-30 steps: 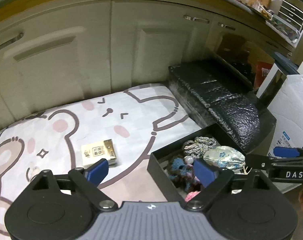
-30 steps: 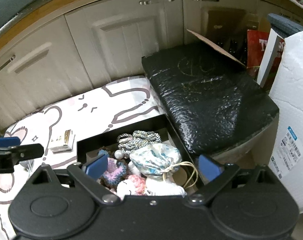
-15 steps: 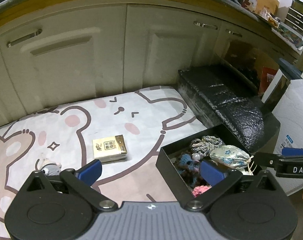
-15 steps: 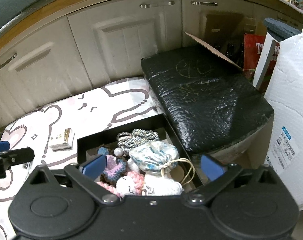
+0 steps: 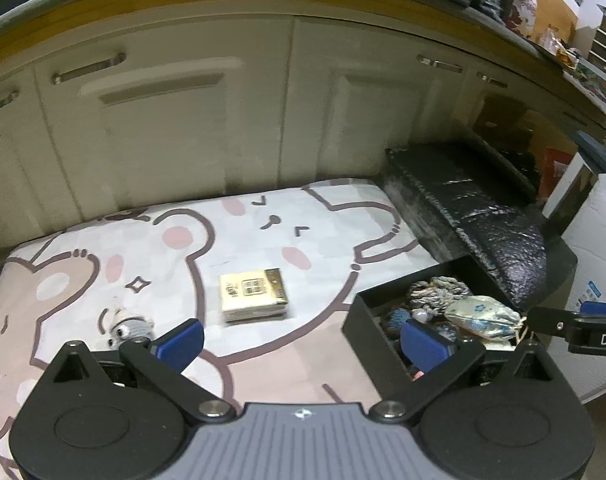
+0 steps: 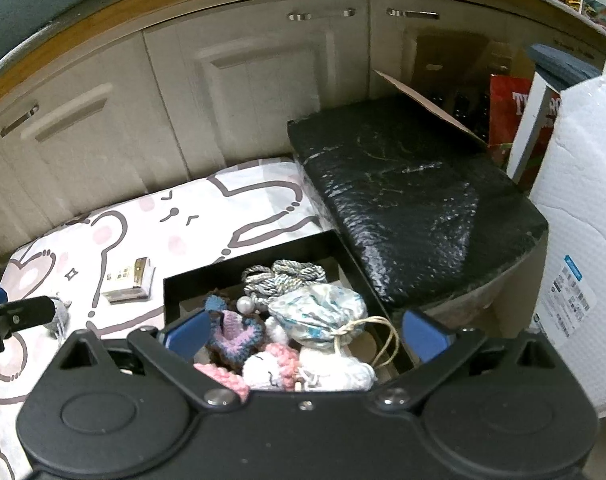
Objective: Organize objects
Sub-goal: 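Withdraw both open tools from the black box back over the bed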
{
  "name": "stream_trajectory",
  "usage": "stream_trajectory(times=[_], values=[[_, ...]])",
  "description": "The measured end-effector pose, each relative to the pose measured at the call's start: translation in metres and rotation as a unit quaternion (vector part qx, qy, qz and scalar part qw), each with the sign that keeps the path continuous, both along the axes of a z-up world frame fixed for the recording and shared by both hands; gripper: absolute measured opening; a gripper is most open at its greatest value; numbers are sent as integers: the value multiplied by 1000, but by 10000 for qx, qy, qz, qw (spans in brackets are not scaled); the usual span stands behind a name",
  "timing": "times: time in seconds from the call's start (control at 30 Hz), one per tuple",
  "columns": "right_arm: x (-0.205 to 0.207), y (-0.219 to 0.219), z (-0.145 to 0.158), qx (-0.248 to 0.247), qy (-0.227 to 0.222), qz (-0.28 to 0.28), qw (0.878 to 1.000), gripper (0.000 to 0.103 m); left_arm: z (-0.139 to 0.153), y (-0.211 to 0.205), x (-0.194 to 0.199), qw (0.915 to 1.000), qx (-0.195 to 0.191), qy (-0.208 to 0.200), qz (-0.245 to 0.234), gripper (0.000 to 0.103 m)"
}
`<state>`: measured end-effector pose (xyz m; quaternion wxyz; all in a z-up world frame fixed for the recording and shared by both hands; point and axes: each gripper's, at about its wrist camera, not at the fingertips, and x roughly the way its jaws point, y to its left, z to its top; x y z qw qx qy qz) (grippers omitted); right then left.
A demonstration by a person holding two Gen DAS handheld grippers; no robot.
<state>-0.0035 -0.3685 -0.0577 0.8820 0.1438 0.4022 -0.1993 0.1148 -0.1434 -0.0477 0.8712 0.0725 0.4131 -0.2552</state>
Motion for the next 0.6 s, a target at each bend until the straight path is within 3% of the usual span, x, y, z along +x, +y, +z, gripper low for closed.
stream_trajectory(times=[0.6], values=[[38, 59, 4, 0, -89, 530, 9986, 103, 8, 76, 15, 9973, -6, -28, 740, 103]])
